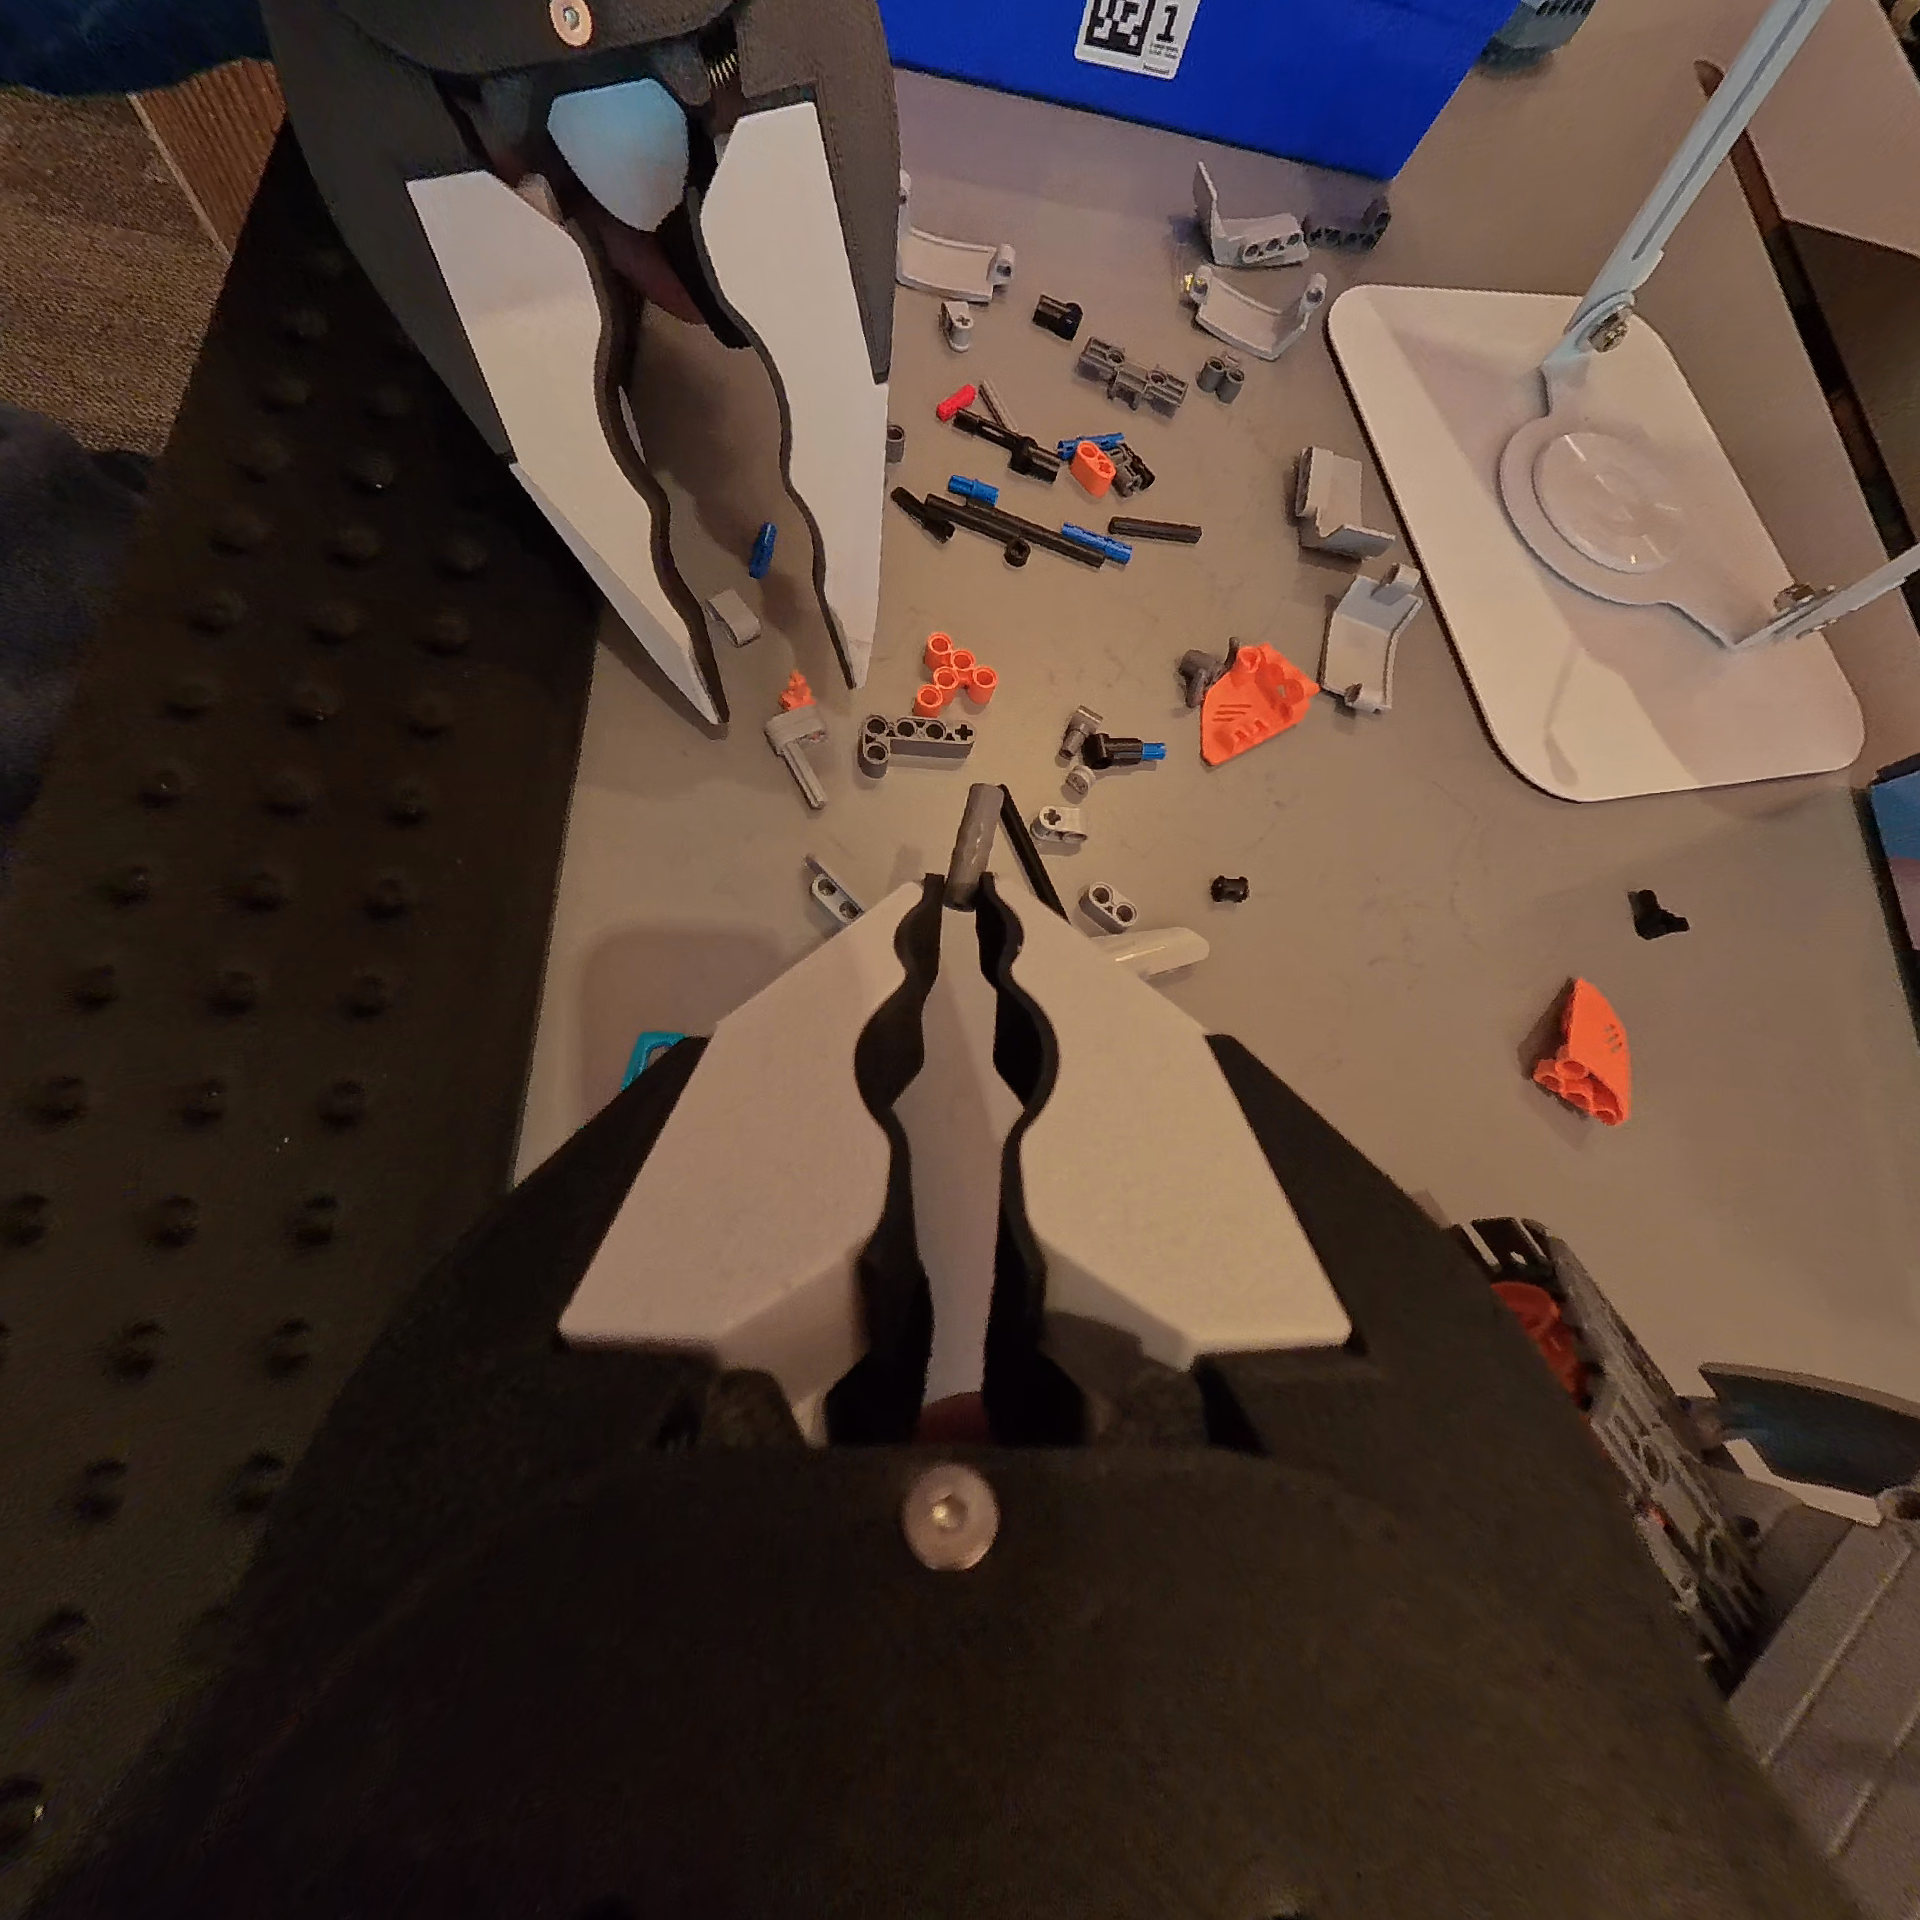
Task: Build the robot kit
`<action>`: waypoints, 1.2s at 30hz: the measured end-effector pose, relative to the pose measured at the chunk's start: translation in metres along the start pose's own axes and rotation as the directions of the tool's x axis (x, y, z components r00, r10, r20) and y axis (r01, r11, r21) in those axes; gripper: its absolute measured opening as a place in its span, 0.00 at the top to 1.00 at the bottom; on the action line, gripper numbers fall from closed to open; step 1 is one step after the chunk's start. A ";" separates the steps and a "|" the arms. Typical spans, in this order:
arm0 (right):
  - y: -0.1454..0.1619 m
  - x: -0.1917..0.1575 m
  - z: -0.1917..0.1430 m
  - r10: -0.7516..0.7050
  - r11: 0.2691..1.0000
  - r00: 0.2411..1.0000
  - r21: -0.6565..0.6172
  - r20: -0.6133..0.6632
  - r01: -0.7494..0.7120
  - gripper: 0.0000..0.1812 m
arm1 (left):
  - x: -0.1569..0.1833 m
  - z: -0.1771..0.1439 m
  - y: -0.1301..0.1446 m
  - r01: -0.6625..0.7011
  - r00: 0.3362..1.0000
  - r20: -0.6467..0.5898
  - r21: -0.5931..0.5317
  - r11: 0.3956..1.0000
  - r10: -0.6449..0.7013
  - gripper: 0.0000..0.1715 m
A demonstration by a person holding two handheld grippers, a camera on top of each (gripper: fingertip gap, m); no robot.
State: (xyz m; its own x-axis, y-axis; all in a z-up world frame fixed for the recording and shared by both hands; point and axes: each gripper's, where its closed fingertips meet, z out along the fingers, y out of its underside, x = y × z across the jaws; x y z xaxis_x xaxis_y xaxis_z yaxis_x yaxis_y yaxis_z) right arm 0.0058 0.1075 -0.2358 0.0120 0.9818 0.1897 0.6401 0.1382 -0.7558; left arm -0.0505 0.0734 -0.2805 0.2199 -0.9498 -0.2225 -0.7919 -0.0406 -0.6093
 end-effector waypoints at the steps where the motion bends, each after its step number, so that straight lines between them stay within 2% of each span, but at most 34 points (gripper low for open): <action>1: 0.000 0.000 0.000 -0.002 1.000 1.000 -0.001 0.000 0.002 0.98 | 0.000 0.000 0.001 -0.001 1.000 0.001 -0.002 1.000 0.001 0.83; 36: 0.001 -0.004 -0.002 -0.038 0.999 0.999 -0.011 0.033 0.039 0.98 | -0.003 -0.008 0.009 -0.020 1.000 0.015 -0.013 1.000 0.020 0.82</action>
State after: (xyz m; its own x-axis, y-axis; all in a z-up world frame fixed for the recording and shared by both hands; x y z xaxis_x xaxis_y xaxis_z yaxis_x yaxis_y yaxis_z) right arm 0.0083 0.1032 -0.2358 -0.0380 0.9795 0.1977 0.6481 0.1748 -0.7412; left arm -0.0629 0.0732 -0.2794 0.2128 -0.9455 -0.2464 -0.8032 -0.0257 -0.5951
